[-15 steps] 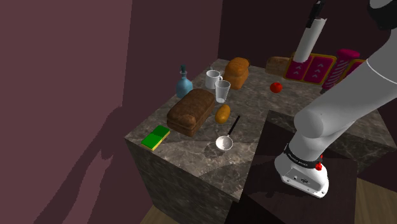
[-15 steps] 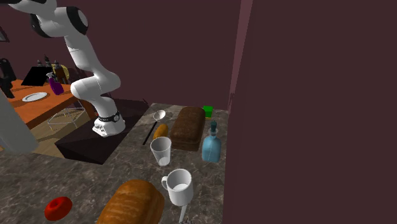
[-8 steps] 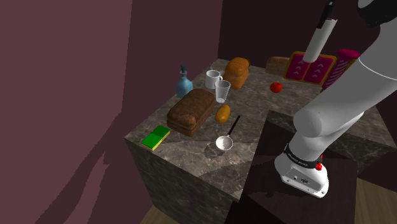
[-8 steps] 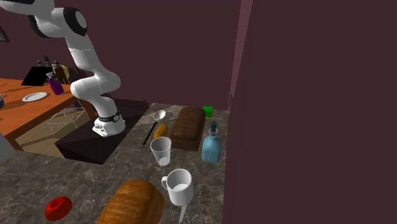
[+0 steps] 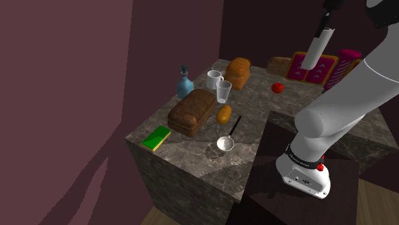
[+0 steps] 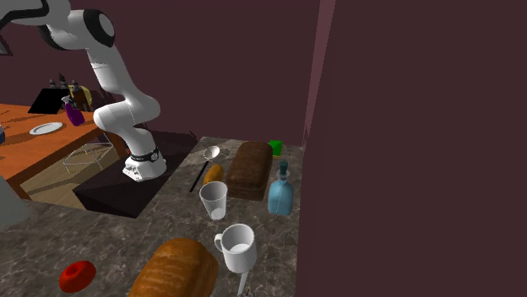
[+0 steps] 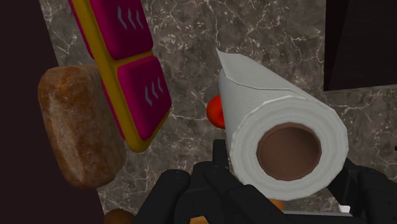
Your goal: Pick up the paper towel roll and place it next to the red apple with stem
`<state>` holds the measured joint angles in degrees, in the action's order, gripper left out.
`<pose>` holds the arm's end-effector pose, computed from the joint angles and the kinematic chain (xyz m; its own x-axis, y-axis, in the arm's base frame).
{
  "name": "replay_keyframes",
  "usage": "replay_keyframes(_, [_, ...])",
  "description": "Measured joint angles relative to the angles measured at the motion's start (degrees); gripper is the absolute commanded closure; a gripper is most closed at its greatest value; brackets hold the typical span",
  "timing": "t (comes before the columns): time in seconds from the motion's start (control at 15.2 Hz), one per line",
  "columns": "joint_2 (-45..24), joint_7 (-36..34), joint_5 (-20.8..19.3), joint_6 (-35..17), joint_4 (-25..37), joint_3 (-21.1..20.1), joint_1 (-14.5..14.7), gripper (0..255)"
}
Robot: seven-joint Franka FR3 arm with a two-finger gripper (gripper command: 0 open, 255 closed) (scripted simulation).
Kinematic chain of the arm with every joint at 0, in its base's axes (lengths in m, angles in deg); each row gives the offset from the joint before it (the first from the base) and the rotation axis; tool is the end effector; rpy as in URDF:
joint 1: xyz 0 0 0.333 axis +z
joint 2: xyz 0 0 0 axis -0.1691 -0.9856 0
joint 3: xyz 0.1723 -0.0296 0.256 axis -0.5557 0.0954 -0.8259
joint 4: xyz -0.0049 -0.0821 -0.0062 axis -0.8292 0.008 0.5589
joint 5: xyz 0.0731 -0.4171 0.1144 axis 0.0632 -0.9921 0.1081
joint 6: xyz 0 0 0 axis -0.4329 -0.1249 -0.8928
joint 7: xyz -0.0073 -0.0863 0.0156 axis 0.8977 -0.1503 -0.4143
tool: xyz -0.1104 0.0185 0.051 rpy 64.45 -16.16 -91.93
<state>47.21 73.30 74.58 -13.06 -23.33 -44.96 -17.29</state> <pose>0.1966 -0.5189 0.6111 0.9981 0.0529 0.0311 0.0513 -0.9974 0.0514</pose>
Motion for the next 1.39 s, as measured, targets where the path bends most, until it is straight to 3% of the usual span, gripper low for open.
replay_keyframes(1.39, [1.3, -0.9, -1.4, -16.3, -17.4, 0.9, -0.8, 255])
